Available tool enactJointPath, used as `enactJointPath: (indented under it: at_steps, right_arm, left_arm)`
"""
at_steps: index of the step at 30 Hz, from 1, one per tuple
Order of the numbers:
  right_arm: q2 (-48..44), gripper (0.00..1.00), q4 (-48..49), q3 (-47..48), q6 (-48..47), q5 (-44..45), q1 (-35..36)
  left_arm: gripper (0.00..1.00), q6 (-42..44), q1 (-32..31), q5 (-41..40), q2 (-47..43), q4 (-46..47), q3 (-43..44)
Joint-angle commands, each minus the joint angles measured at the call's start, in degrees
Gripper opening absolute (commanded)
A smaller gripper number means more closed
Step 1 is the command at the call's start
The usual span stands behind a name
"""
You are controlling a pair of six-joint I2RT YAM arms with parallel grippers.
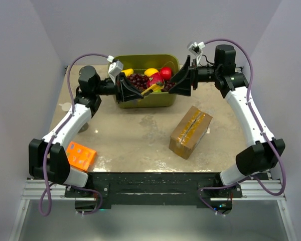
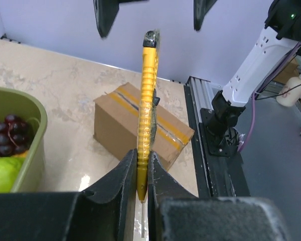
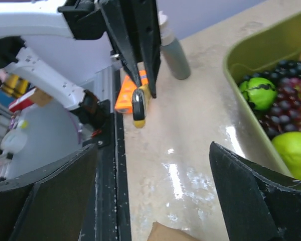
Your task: Unpack the express box
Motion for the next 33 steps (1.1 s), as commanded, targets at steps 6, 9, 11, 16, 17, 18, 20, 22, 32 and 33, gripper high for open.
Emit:
enactJointPath:
  at_steps: [6,9,11,16,17,18,20,22,32,33]
  right_arm:
    - [-2.3,0.97,17.2,-3.0,10.4,-5.2,2.8]
    - [-2.4,0.99,17.4,-3.1,10.5,-1.9,4.0]
    - [-2.3,0.99,17.7,-3.1,11.9,0.6,4.3]
    - [-2.6,0.99,17.0,-3.4,11.6,3.4,6.0]
    - [-2.8,0.99,15.5,-3.4,9.4,4.1,6.3]
    - [-3.1,0.95,15.3,-3.5,8.7,4.7,6.8]
    - [-3.0,0.89,15.0,-3.8,7.3,4.5,7.0]
    - [-2.5,0.82,14.8,-3.6,6.6,3.9,7.3]
    - [-0.4,0.68,15.2,-1.0,4.8,3.1,9.1]
    - [-0.4,0.67,15.2,-0.8,4.7,2.9,9.2]
  left_arm:
    - [0.0,-6.5,0.1,1.0,2.4,5.3,8.6]
    - [0.0,-6.3,0.1,1.3,3.3,4.2,10.4]
    - [0.0,-6.4,0.1,1.3,4.0,3.7,11.5]
    - [0.0,-7.2,-0.2,1.2,5.1,4.4,12.8]
    - [0.0,-7.4,-0.2,1.3,5.1,4.6,12.9]
    - [0.0,-7.6,-0.3,1.3,5.2,4.6,13.0]
    - [0.0,-8.1,-0.7,1.5,5.4,4.9,13.2]
    - [0.0,-8.1,-1.2,1.7,5.6,4.9,13.5]
    - [0.0,-9.3,-2.5,2.0,6.2,5.8,13.8]
    - [0.0,-9.5,-2.5,1.9,6.3,5.9,13.9]
